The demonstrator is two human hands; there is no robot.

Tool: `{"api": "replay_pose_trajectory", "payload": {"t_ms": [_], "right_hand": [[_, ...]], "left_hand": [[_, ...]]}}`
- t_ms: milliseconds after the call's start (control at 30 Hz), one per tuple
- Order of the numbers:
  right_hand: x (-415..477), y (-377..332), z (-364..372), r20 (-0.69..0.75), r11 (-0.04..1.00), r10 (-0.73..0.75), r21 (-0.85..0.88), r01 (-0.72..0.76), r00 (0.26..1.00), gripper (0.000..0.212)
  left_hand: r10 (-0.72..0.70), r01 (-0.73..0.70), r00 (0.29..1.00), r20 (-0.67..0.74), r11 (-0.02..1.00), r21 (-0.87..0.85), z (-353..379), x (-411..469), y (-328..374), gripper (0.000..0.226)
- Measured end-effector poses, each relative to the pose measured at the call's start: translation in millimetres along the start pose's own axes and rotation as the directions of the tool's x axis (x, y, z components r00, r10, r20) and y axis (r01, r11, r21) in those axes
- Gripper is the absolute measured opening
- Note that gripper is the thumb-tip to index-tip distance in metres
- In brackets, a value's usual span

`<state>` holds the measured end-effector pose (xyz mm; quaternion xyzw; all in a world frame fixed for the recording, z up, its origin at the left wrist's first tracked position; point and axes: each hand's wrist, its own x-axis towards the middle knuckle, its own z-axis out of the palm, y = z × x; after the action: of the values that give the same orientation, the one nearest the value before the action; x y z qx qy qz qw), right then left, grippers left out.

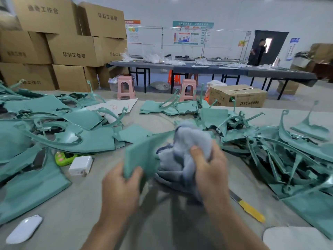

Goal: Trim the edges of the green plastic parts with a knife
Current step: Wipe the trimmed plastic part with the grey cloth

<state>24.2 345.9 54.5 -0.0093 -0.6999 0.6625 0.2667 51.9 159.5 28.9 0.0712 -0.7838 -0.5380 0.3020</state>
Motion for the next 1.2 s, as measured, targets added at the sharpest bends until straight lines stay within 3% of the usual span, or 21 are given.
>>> {"api": "replay_pose_trajectory", "payload": {"t_ms": [67, 133, 167, 267, 367, 500, 600, 700, 800, 900, 1067, 1200], "right_hand": [[-22, 4, 19, 0.199, 0.997, 0.061, -0.053, -0.051, 0.978, 0.037], [-38, 8, 33, 0.356, 0.987, 0.12, 0.055, -0.149, 0.927, 0.042], [-43, 10, 37, 0.387, 0.978, 0.118, 0.113, -0.174, 0.915, 0.041], [-51, 10, 39, 0.459, 0.982, 0.044, 0.142, -0.122, 0.887, 0.041], [-61, 5, 40, 0.549, 0.994, -0.083, 0.099, 0.034, 0.832, 0.035], [-66, 5, 51, 0.474, 0.987, -0.161, 0.052, 0.155, 0.866, 0.031], [-56, 12, 53, 0.38, 0.995, -0.096, 0.036, 0.089, 0.92, 0.026], [-30, 15, 46, 0.294, 0.981, -0.185, -0.001, 0.193, 0.938, 0.021], [-5, 21, 37, 0.181, 0.97, -0.24, 0.0, 0.244, 0.954, 0.011], [2, 26, 31, 0.088, 0.975, -0.104, -0.19, 0.119, 0.991, 0.013], [0, 17, 27, 0.16, 0.979, 0.135, 0.129, -0.157, 0.978, 0.013], [-24, 16, 25, 0.31, 0.913, 0.294, 0.189, -0.362, 0.904, 0.015]], "left_hand": [[0.159, -0.179, 0.968, 0.196, 0.98, 0.085, 10, -15, 5, 0.039], [0.166, -0.191, 0.942, 0.29, 0.98, 0.058, 17, -23, 5, 0.061], [0.152, -0.17, 0.946, 0.286, 0.985, 0.04, 19, -23, 5, 0.06], [0.065, -0.052, 0.969, 0.236, 0.997, -0.057, 15, -16, 3, 0.029], [-0.087, 0.117, 0.959, 0.27, 0.988, -0.099, 6, -14, 1, 0.04], [-0.142, 0.187, 0.963, 0.228, 0.964, -0.188, 10, -19, 5, 0.036], [-0.005, 0.058, 0.975, 0.224, 0.972, -0.229, 16, -18, 6, 0.033], [0.068, -0.019, 0.961, 0.268, 0.983, -0.181, 13, -21, 7, 0.034], [0.118, -0.094, 0.948, 0.297, 0.991, -0.093, 10, -22, 8, 0.057], [0.194, -0.193, 0.925, 0.326, 0.981, -0.036, 8, -24, 11, 0.083], [0.336, -0.364, 0.886, 0.32, 0.931, 0.03, 10, -24, 12, 0.093], [0.369, -0.405, 0.889, 0.271, 0.91, 0.09, 16, -20, -1, 0.079]]}}
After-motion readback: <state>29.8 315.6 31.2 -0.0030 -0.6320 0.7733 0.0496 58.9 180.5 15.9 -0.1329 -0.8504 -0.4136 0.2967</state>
